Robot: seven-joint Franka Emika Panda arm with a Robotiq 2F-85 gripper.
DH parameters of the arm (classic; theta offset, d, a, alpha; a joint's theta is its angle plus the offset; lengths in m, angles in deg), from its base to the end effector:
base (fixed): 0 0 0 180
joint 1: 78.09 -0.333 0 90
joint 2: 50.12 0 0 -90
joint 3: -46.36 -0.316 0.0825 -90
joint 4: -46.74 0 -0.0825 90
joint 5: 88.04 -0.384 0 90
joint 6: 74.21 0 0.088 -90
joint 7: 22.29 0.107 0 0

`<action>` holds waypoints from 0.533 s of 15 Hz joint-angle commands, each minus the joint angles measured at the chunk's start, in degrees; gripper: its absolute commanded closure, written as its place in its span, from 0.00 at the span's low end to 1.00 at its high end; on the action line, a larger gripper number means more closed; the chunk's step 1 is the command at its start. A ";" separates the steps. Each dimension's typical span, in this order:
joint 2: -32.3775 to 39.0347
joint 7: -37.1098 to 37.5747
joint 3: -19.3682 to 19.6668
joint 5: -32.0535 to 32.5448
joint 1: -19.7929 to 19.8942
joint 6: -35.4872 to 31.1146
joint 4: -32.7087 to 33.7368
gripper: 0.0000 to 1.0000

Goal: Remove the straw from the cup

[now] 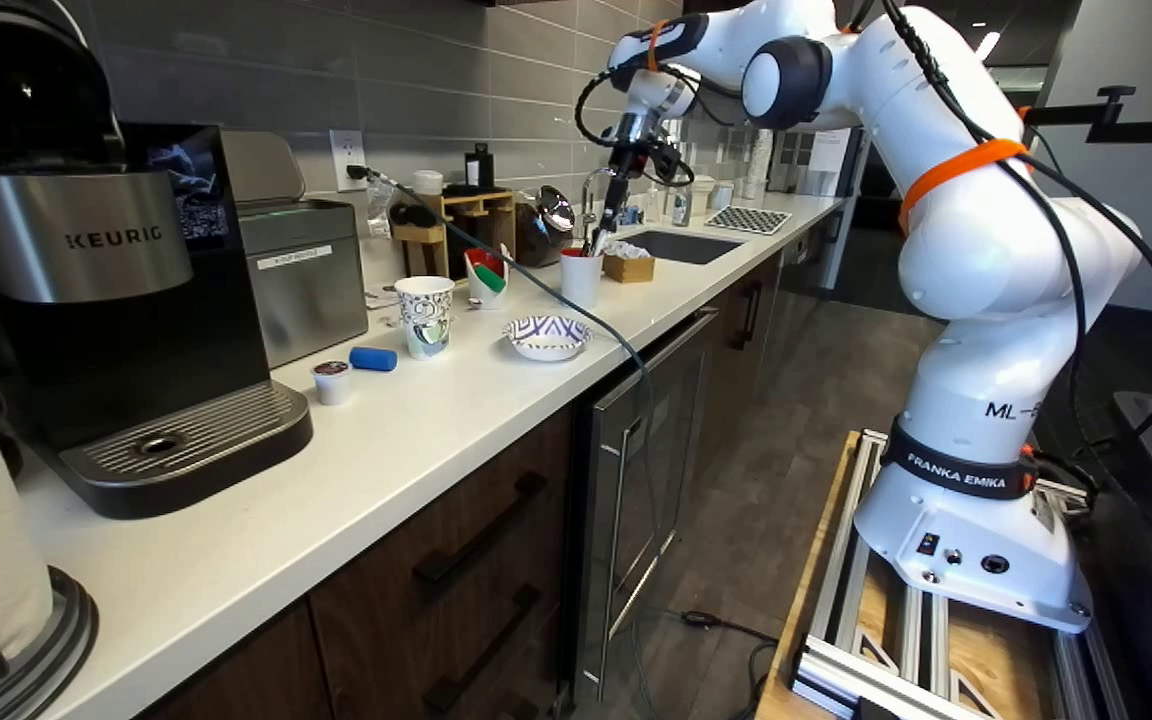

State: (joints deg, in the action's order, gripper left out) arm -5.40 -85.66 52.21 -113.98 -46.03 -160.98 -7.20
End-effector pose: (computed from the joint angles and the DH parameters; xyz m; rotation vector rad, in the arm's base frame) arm 0.6280 -0.3925 0.4097 -2.6663 -0.6037 -0.2253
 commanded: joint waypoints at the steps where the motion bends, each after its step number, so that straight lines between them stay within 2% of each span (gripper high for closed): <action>1: 0.88 0.47 0.32 0.66 -0.13 0.23 1.73 1.00; 4: -1.53 -0.48 0.79 1.86 -0.40 0.86 0.24 1.00; 8: -9.38 -4.80 1.65 5.52 -1.87 -2.87 -4.33 1.00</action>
State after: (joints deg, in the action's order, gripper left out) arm -8.31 -87.24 52.78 -111.37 -46.28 -161.30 -6.88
